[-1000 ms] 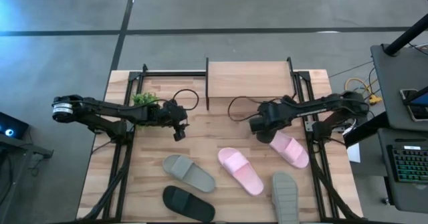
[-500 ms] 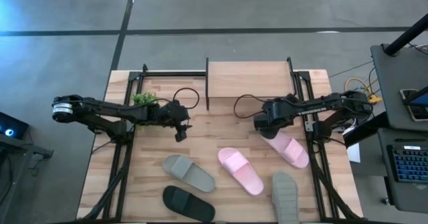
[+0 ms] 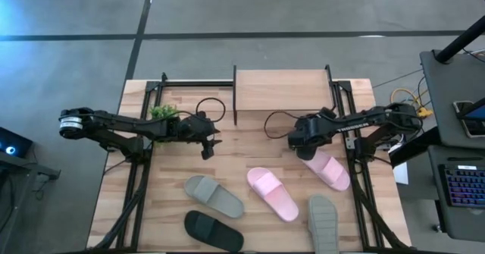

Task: Pick and place slides into the shelf
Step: Move the top black slipper under the shelf

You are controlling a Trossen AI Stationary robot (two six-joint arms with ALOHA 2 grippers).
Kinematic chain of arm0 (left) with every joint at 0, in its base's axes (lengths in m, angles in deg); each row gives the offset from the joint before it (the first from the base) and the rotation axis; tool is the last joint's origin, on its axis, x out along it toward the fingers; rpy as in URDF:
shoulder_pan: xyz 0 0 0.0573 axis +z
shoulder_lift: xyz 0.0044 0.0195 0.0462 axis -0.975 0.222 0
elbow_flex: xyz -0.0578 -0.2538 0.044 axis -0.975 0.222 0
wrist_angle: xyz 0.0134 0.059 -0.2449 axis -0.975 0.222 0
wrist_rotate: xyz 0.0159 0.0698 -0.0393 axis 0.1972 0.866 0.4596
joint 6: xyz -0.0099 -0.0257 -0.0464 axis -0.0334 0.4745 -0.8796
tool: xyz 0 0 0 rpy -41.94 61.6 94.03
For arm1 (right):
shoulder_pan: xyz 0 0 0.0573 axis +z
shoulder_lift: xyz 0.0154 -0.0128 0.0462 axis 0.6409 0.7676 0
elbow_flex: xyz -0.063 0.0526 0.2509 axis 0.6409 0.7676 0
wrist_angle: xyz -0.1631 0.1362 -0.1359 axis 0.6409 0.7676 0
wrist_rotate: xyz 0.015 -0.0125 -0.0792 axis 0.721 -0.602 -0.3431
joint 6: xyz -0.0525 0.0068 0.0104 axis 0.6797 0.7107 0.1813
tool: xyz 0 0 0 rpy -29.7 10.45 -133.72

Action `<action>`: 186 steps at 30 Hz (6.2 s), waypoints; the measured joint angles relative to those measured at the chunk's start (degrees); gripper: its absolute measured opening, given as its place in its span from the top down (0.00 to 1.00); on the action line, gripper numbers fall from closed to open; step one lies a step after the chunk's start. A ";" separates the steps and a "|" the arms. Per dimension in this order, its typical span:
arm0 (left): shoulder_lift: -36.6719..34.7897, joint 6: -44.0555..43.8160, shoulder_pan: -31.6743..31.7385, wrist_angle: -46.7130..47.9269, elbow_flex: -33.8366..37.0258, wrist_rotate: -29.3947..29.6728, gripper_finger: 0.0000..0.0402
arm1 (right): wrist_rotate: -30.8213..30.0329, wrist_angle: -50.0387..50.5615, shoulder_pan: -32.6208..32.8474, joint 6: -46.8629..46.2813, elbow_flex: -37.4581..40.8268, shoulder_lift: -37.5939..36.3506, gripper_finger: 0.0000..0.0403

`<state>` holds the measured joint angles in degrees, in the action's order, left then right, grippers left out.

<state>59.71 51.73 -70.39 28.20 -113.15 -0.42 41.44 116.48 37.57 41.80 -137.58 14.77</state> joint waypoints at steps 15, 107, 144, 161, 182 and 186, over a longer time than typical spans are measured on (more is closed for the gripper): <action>0.00 0.00 0.00 -0.01 0.26 0.21 0.57 | -0.03 1.14 -0.12 -1.57 -1.16 0.02 0.61; 0.00 -0.43 0.00 -0.04 0.72 2.58 0.57 | 29.75 -8.07 -0.49 -29.56 -0.75 -4.72 0.98; 0.02 -0.46 0.00 0.00 0.72 3.34 0.57 | 22.21 -10.01 2.61 -50.45 0.75 -5.13 0.98; 0.02 -0.40 0.02 0.02 1.03 3.45 0.57 | 17.89 -9.73 2.00 -53.86 4.09 0.22 0.98; 0.02 -0.42 0.01 0.14 1.03 3.45 0.57 | 7.30 -9.91 -2.01 -55.01 4.09 4.31 0.98; 0.02 -0.44 0.01 0.15 1.03 3.45 0.57 | 7.60 -9.89 -3.16 -52.11 4.09 4.24 0.98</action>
<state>59.74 51.30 -70.38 28.36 -112.12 3.03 49.04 106.59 34.40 -10.31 -133.49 19.01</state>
